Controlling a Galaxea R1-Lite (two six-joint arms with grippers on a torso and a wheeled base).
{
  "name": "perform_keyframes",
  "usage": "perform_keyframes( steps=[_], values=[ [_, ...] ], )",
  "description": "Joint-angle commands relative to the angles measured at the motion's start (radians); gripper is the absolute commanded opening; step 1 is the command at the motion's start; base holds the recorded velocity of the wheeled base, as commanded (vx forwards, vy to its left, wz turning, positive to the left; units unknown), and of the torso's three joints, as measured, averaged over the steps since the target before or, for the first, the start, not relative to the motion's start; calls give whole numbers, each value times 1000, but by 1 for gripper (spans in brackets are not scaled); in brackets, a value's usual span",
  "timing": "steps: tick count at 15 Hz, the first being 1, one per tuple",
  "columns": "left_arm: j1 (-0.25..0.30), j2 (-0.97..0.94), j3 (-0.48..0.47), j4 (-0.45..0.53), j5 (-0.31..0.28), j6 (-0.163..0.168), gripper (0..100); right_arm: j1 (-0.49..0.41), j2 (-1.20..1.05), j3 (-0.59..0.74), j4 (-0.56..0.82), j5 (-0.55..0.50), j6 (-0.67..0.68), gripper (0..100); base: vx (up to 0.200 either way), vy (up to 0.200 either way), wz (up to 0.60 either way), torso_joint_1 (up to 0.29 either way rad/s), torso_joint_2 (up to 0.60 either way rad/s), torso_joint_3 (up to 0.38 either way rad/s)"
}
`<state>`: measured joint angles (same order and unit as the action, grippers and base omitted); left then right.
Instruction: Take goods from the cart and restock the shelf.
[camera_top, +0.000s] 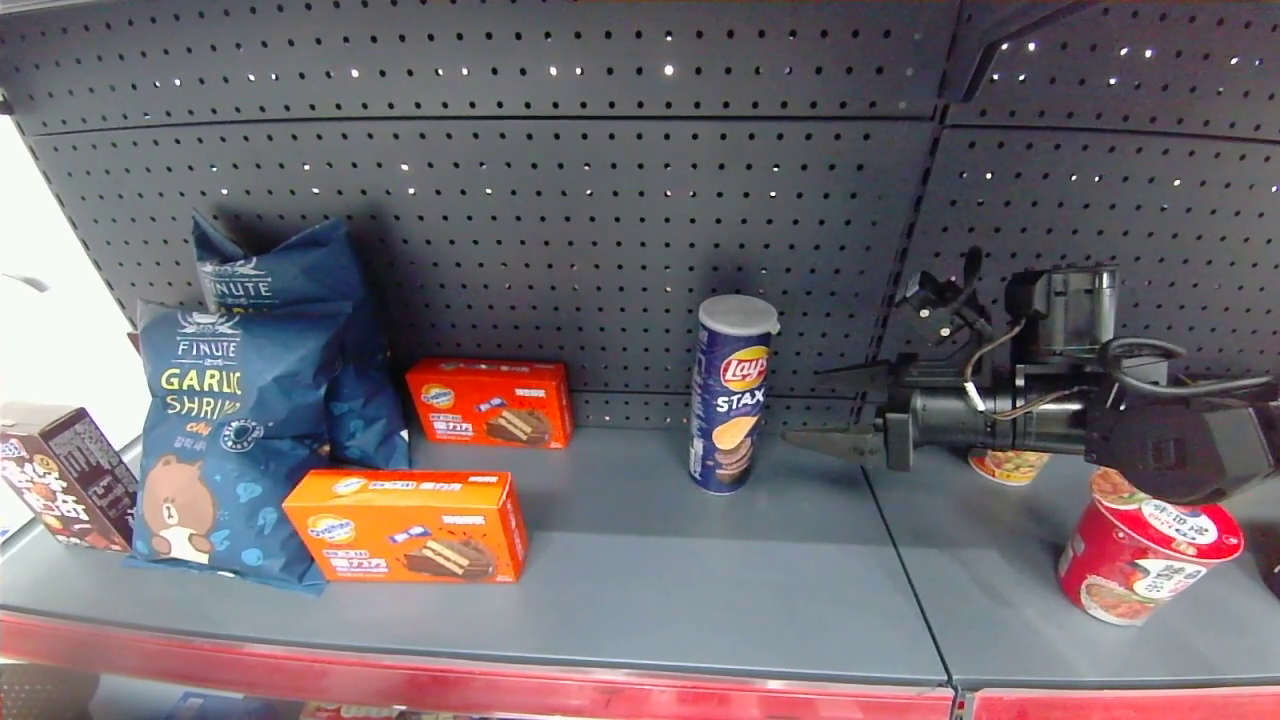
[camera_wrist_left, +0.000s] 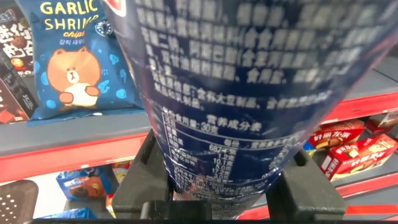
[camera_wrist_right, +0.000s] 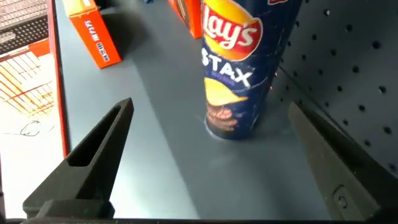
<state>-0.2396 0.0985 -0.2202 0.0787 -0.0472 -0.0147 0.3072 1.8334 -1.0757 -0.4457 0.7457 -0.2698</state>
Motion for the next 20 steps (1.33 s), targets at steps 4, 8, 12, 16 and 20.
perform_keyframes(
  steps=[4, 8, 12, 16, 20],
  values=[
    [0, 1, 15, 0, 0, 1, 0, 1, 142, -64, -67, 27, 0, 100, 0, 0, 0, 0, 0, 0],
    [0, 1, 15, 0, 0, -1, 0, -4, 242, -167, -77, 27, 0, 100, 0, 0, 0, 0, 0, 0],
    [0, 1, 32, 0, 1, 1, 0, -8, 302, -233, -79, 27, 0, 100, 0, 0, 0, 0, 0, 0],
    [0, 1, 47, 0, 1, 1, 0, -5, 342, -274, -80, 27, 0, 100, 0, 0, 0, 0, 0, 0],
    [0, 1, 53, 0, 3, -1, 0, 23, 385, -311, -87, 29, 1, 100, 0, 0, 0, 0, 0, 0]
  ],
)
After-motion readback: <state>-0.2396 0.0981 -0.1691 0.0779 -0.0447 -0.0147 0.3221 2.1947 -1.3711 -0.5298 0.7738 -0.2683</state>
